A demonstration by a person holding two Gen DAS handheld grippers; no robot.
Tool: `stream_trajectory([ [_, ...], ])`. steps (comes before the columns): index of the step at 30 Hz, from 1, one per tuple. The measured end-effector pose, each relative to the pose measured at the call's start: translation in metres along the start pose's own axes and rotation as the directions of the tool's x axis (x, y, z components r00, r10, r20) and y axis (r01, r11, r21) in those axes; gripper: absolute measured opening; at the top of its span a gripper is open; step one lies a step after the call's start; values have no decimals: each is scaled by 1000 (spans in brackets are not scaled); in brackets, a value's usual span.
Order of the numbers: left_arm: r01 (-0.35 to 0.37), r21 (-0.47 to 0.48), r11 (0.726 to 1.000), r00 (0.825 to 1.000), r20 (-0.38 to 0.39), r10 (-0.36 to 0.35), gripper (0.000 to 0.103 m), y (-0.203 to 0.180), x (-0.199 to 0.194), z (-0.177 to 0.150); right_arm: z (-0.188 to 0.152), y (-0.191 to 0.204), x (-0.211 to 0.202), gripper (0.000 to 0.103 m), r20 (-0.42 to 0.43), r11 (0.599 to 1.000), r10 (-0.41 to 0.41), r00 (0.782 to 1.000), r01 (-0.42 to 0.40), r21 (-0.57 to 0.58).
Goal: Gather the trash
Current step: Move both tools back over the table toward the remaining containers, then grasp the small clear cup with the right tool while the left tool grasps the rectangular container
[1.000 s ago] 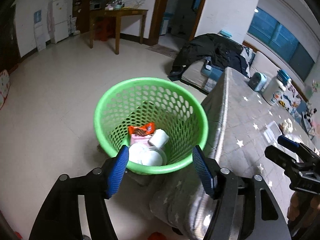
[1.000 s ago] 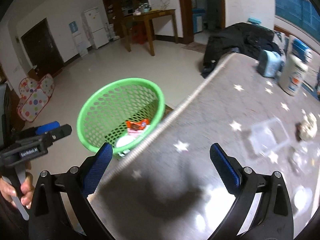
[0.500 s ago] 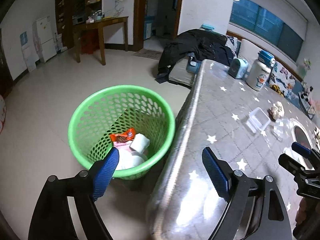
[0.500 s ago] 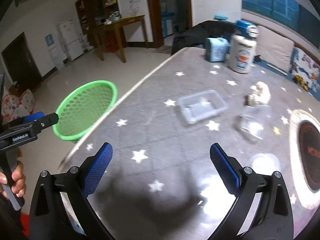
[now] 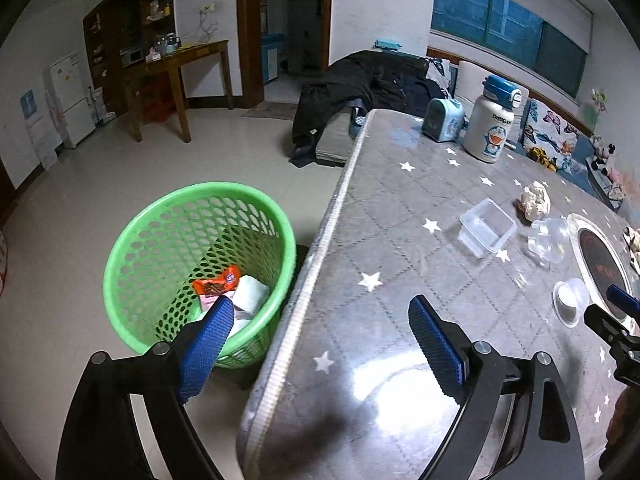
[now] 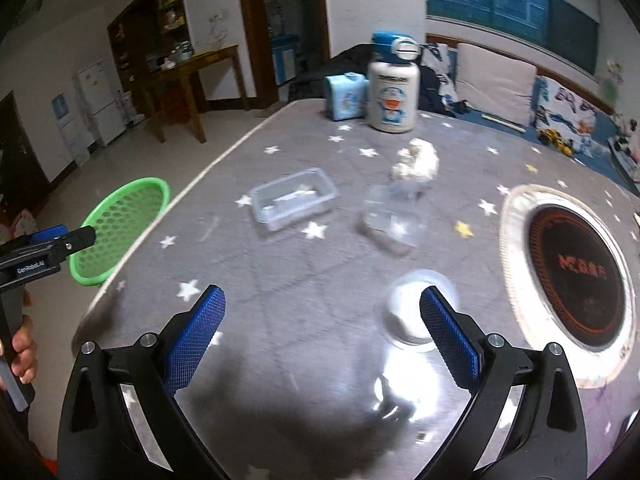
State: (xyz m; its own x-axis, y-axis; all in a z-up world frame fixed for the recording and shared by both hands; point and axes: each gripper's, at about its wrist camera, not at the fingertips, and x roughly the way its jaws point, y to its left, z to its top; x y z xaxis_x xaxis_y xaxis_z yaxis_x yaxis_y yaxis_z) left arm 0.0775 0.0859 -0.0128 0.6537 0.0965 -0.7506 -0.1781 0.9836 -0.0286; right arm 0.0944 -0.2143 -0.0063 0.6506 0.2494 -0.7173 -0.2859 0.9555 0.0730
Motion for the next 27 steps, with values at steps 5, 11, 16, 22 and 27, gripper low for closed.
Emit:
stream_trajectory([
  [5, 9, 20, 1000, 1000, -3, -9, 88, -14, 4, 2, -8, -22, -3, 97, -2, 999, -27, 1000, 27, 39],
  [11, 26, 50, 998, 1000, -13, -25, 89, -32, 11, 6, -18, -47, -4, 97, -13, 995, -77, 997, 77, 69],
  [16, 44, 65, 997, 999, -23, -42, 89, -46, 18, 12, -26, -69, 3, 96, -47, 990, -96, 994, 100, 97],
  [22, 62, 78, 995, 997, -50, -59, 89, -61, 31, 18, -26, -81, 18, 93, -81, 991, -70, 994, 78, 109],
  [27, 94, 80, 992, 994, -66, -89, 89, -72, 41, 26, -26, -77, 35, 87, -109, 992, -23, 994, 36, 117],
])
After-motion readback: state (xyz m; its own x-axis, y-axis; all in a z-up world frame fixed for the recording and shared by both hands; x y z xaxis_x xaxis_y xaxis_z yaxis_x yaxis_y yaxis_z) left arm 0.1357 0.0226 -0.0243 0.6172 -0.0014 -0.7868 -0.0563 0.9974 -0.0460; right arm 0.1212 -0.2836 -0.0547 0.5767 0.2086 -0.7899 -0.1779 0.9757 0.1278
